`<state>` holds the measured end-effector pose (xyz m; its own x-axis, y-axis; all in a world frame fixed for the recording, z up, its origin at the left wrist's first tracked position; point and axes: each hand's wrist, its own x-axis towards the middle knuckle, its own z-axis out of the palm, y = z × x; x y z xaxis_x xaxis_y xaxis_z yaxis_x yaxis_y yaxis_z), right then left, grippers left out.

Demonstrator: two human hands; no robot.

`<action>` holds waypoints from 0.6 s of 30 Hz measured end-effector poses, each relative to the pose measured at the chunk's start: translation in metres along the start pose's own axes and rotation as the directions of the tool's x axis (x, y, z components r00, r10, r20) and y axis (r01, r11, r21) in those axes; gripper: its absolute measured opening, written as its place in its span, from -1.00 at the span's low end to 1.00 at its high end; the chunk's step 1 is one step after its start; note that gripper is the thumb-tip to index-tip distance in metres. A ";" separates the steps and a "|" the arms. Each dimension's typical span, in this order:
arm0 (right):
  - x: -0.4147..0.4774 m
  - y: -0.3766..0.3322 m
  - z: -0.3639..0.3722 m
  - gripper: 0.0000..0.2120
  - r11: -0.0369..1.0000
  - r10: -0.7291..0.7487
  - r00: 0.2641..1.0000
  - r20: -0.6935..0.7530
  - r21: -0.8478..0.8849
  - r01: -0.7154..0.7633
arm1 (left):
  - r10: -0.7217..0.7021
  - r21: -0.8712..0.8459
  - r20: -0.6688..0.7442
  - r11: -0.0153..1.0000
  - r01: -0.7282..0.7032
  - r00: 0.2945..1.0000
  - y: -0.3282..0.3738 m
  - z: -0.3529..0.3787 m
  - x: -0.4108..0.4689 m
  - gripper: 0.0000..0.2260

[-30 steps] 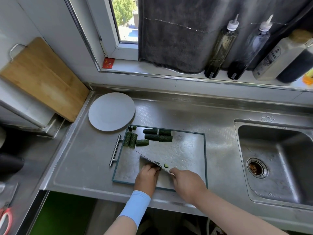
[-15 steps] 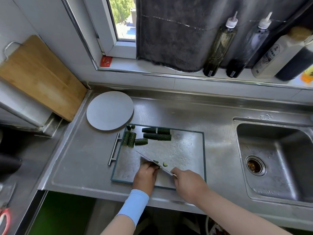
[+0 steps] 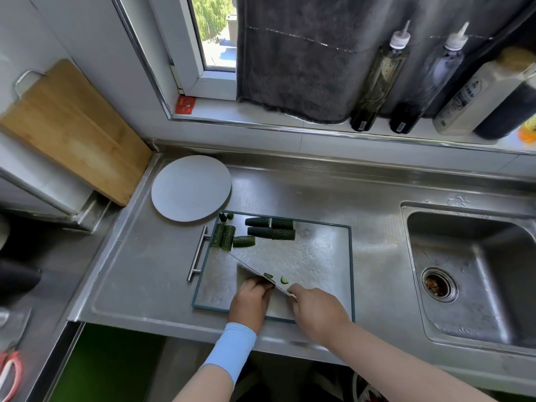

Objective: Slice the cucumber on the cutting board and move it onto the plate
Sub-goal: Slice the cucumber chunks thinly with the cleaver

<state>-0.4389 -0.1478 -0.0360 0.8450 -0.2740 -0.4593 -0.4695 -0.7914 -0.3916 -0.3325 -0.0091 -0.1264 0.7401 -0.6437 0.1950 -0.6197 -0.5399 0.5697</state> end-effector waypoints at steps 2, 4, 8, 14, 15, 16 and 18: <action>-0.007 0.003 0.000 -0.72 1.000 -0.018 1.000 -0.021 0.009 0.018 | -0.015 0.009 0.020 1.000 0.015 1.000 -0.001 0.000 0.000 -0.82; -0.012 0.006 -0.001 -0.72 1.000 -0.024 0.999 -0.036 0.016 0.024 | -0.026 0.011 0.030 1.000 0.026 0.999 0.000 0.000 0.000 -0.82; -0.016 0.011 -0.004 -0.73 0.999 -0.030 0.999 -0.036 0.020 0.031 | -0.005 0.016 0.018 1.000 0.005 1.000 0.001 -0.002 0.000 -0.83; -0.012 0.010 -0.004 -0.76 0.999 -0.017 1.000 -0.020 0.027 0.018 | 0.008 0.010 -0.009 1.000 -0.008 1.000 0.003 -0.004 0.001 -0.81; -0.011 0.009 -0.003 -0.76 1.000 -0.013 1.000 -0.015 0.028 0.014 | 0.010 0.007 -0.015 1.000 -0.009 1.000 0.002 -0.004 0.001 -0.80; -0.009 0.008 -0.002 -0.77 1.000 -0.008 1.000 -0.007 0.028 0.009 | 0.012 0.002 -0.020 1.000 -0.012 1.000 0.002 -0.004 0.000 -0.79; -0.004 0.007 -0.001 -0.78 0.999 0.003 1.000 0.012 0.037 -0.004 | 0.021 -0.010 -0.027 1.000 -0.021 0.999 0.000 -0.003 0.000 -0.79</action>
<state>-0.4452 -0.1526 -0.0361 0.8405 -0.2701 -0.4698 -0.4815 -0.7698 -0.4189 -0.3316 -0.0078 -0.1239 0.7336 -0.6401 0.2283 -0.6326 -0.5204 0.5737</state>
